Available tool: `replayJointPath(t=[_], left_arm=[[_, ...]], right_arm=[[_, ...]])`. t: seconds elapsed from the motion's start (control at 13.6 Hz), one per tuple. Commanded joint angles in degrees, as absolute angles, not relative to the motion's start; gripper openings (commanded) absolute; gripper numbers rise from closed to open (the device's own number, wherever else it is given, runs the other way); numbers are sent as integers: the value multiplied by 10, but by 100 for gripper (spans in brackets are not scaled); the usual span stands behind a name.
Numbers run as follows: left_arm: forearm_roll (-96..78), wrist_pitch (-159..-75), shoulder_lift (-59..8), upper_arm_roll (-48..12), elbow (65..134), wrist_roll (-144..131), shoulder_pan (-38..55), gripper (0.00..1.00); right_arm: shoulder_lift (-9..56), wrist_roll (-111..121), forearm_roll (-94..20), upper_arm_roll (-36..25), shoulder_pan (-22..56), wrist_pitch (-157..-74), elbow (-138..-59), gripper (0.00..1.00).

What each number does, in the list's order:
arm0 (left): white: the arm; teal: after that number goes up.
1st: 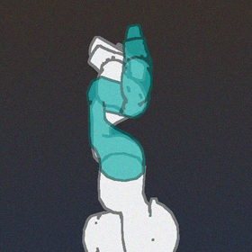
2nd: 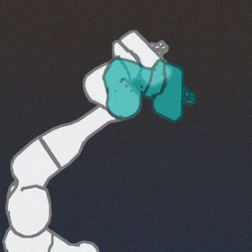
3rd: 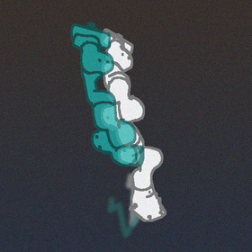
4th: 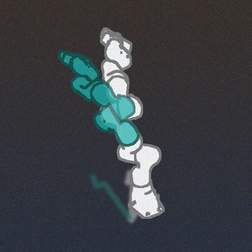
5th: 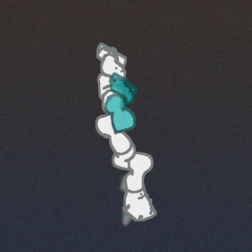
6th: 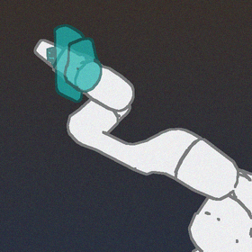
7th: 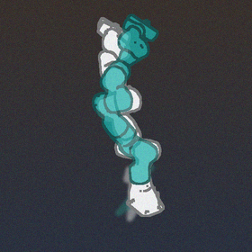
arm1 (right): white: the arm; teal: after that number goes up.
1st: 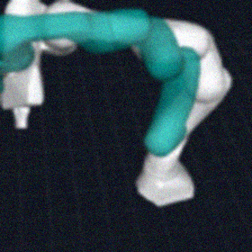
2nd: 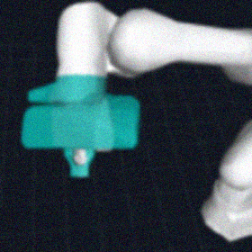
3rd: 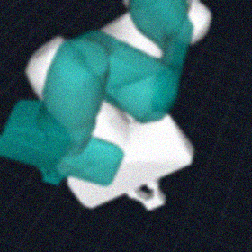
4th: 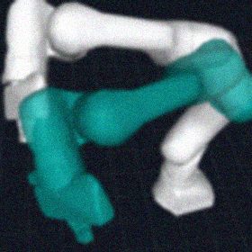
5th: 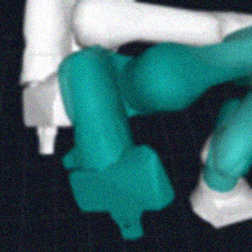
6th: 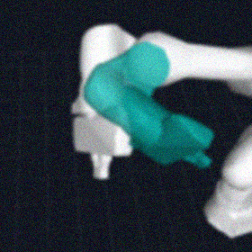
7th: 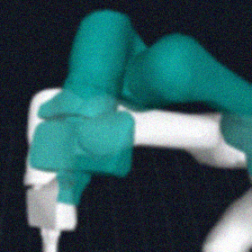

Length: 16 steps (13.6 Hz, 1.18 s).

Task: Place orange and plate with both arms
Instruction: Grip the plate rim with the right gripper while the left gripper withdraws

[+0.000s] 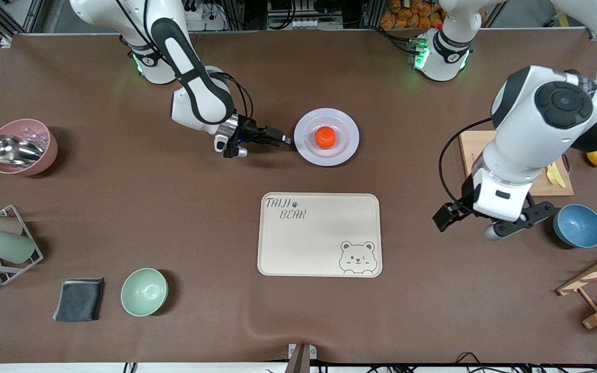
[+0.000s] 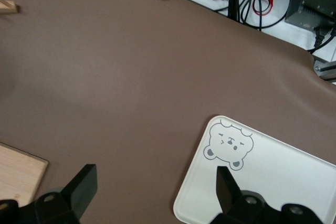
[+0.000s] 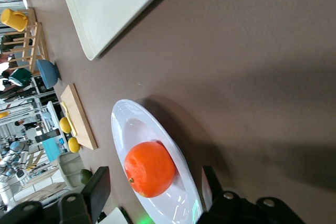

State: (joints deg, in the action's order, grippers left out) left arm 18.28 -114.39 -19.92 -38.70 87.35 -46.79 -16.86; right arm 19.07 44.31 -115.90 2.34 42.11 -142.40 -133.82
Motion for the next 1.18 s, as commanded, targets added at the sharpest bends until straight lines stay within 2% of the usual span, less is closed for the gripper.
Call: replayJointPath(t=[0.0,0.15,0.29,0.66,0.96,1.1], left_arm=[[186,-1079,-182,-393,840,-409,-187,100],[167,-1021,-181,-392,798,-353,-191,100],[133,-1014,-151,-380,797,-303,-192,100],[35,-957,-86,-246,797,-167,-148,100],[-10,-906,-37,-85,802,-106,-43,100],[-15,-895,-33,-14,803,-98,20,100]], right_arm=[[212,458,-1200,18,454,-1441,-1316,77],[226,488,-1212,18,455,-1441,-1315,76],[236,530,-1254,18,461,-1441,-1310,73],[250,533,-1287,18,487,-1460,-1294,68],[265,536,-1314,18,506,-1466,-1280,67],[271,535,-1321,18,516,-1483,-1267,61]])
